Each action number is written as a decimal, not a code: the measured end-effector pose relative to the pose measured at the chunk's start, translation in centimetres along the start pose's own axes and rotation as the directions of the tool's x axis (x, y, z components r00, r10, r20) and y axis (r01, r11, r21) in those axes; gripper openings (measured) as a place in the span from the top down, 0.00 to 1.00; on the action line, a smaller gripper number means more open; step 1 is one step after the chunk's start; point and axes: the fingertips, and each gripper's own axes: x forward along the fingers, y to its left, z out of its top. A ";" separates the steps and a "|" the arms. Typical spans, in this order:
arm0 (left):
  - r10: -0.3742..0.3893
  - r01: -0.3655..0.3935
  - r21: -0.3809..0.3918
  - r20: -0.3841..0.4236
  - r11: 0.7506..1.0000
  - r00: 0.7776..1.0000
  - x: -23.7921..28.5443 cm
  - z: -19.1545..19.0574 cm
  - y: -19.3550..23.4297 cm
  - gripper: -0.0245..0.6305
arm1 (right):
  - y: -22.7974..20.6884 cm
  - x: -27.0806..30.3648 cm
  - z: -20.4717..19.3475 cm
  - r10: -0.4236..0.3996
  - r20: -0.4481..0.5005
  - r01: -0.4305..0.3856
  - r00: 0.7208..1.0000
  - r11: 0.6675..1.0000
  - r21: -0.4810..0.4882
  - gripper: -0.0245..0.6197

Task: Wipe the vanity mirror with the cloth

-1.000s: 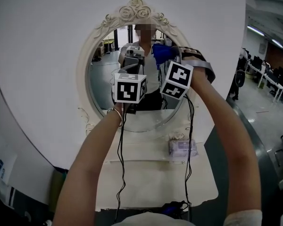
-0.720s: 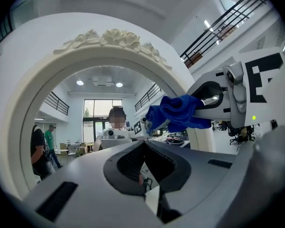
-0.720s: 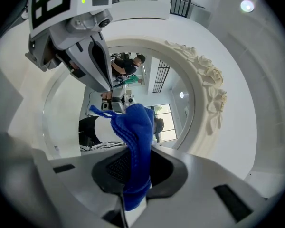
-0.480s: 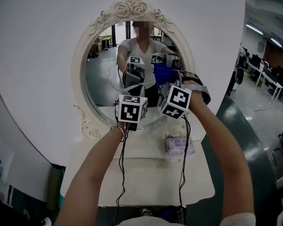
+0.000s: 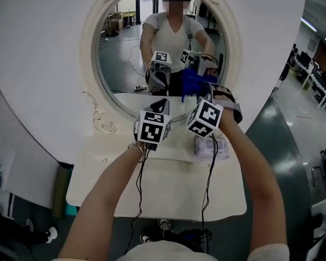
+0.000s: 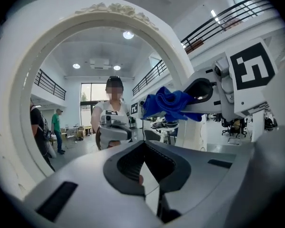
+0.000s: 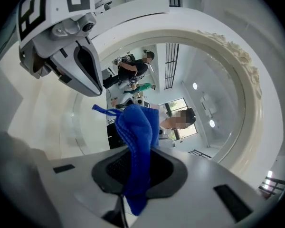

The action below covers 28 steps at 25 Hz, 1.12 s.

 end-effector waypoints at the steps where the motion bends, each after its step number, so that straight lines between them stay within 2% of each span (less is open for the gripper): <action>1: 0.004 -0.004 -0.008 -0.012 1.000 1.000 -0.1 -1.0 0.2 0.95 | 0.9 0.2 0.1 0.009 0.002 -0.009 1.000 1.000 0.006 0.86; 7: 0.031 -0.034 -0.054 -0.069 0.998 0.997 -1.1 -6.3 1.5 0.95 | 5.4 1.2 0.9 0.048 0.010 -0.048 0.999 0.998 0.045 0.86; 11: 0.040 -0.049 -0.081 -0.107 0.996 0.993 -2.1 -9.3 1.8 0.95 | 8.8 1.6 1.4 0.124 0.010 -0.125 0.992 0.989 0.083 0.86; 16: 0.045 -0.058 -0.084 -0.153 0.995 0.987 -3.0 -13.1 3.0 0.95 | 13.7 2.9 2.9 0.180 0.014 -0.181 0.984 0.981 0.066 0.86; 21: 0.076 -0.097 -0.109 -0.186 0.989 0.980 -3.6 -16.3 5.6 0.95 | 19.4 4.6 4.7 0.285 0.011 -0.285 0.959 0.956 0.071 0.86; 28: 0.130 -0.166 -0.142 -0.230 0.976 0.965 -5.4 -19.9 8.9 0.95 | 24.5 5.7 6.5 0.342 0.003 -0.342 0.940 0.939 0.045 0.86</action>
